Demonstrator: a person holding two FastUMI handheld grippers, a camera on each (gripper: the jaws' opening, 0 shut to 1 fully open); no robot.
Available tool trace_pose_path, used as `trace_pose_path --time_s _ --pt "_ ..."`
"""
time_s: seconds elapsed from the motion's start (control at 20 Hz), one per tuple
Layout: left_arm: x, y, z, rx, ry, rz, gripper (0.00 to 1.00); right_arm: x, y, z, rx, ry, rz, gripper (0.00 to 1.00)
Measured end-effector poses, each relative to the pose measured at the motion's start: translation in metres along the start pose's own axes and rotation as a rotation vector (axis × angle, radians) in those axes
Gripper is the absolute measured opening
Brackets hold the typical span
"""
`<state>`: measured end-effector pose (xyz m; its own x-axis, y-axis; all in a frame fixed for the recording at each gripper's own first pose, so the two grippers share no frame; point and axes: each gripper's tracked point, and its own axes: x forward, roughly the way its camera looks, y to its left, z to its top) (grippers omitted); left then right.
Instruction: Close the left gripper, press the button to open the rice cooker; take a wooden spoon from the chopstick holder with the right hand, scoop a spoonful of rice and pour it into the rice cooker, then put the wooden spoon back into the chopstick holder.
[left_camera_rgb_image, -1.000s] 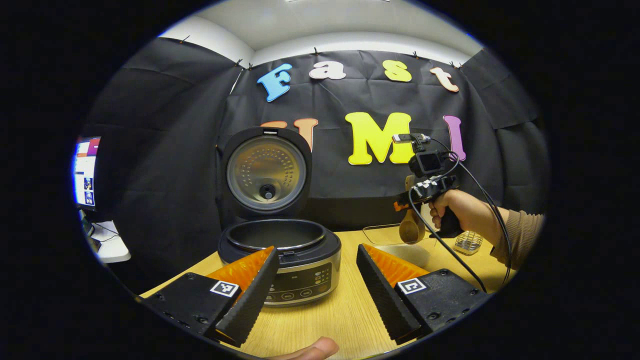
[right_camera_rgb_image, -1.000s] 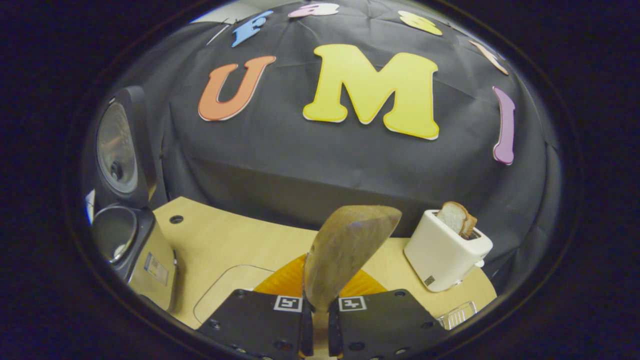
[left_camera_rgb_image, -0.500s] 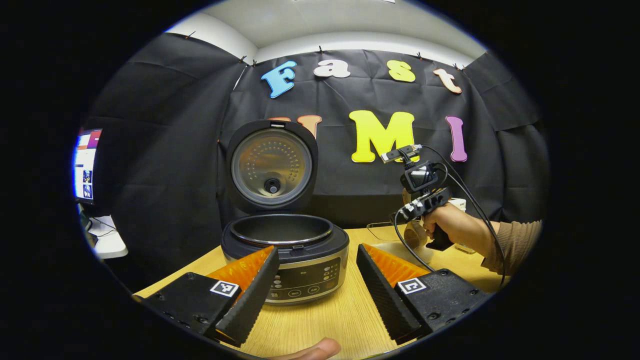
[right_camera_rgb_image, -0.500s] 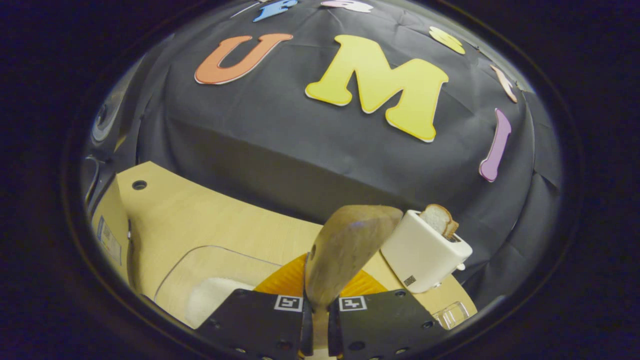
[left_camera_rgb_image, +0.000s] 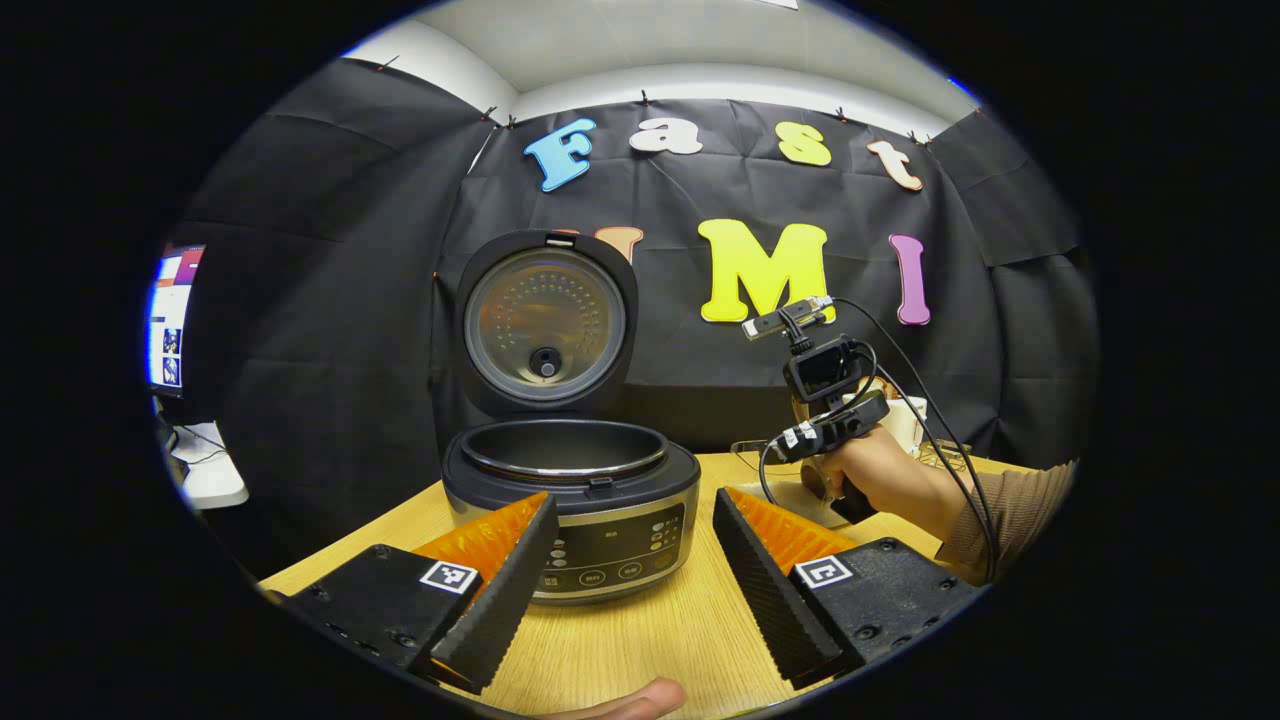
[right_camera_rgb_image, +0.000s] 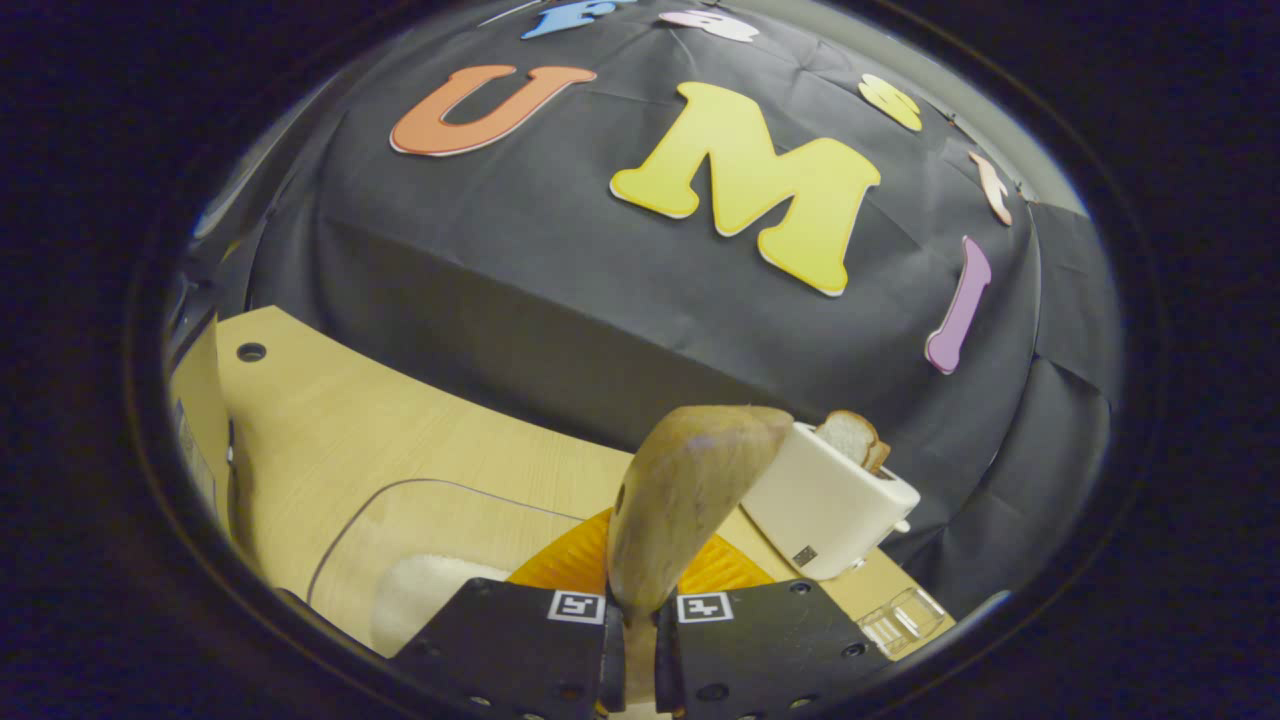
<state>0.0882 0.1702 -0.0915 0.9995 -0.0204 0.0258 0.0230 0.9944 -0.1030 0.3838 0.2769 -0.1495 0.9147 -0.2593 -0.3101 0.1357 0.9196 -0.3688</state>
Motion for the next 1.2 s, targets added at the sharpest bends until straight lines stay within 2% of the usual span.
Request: trace_pose_path --time_s 0.25,0.35,0.4,0.5,0.7,0.8,1.1,1.2 --pt "-0.001 0.005 -0.003 -0.017 0.005 0.003 0.99 -0.004 0.013 -0.002 0.065 0.028 0.035 0.12" --pt "0.000 0.006 -0.007 -0.024 0.010 0.004 0.96 -0.009 0.018 0.000 0.103 0.024 0.078 0.11" --pt "-0.001 0.006 -0.007 -0.027 0.011 0.002 1.00 -0.010 0.024 0.002 0.158 0.023 0.124 0.11" --pt "-0.001 0.006 -0.008 -0.031 0.013 -0.001 0.99 -0.015 0.033 0.001 0.276 0.058 0.214 0.12" --pt "0.000 0.007 -0.008 -0.030 0.014 0.000 1.00 -0.016 0.034 0.002 0.383 0.098 0.281 0.11" --pt "0.001 0.005 -0.009 -0.032 0.020 -0.003 0.99 -0.017 0.037 -0.001 0.489 0.125 0.338 0.12" --pt "0.001 0.001 -0.009 -0.020 0.033 -0.003 1.00 -0.009 0.026 -0.009 0.801 0.226 0.438 0.11" --pt "0.001 0.001 -0.010 -0.024 0.037 -0.001 0.96 -0.013 0.033 -0.003 0.823 0.223 0.501 0.11"
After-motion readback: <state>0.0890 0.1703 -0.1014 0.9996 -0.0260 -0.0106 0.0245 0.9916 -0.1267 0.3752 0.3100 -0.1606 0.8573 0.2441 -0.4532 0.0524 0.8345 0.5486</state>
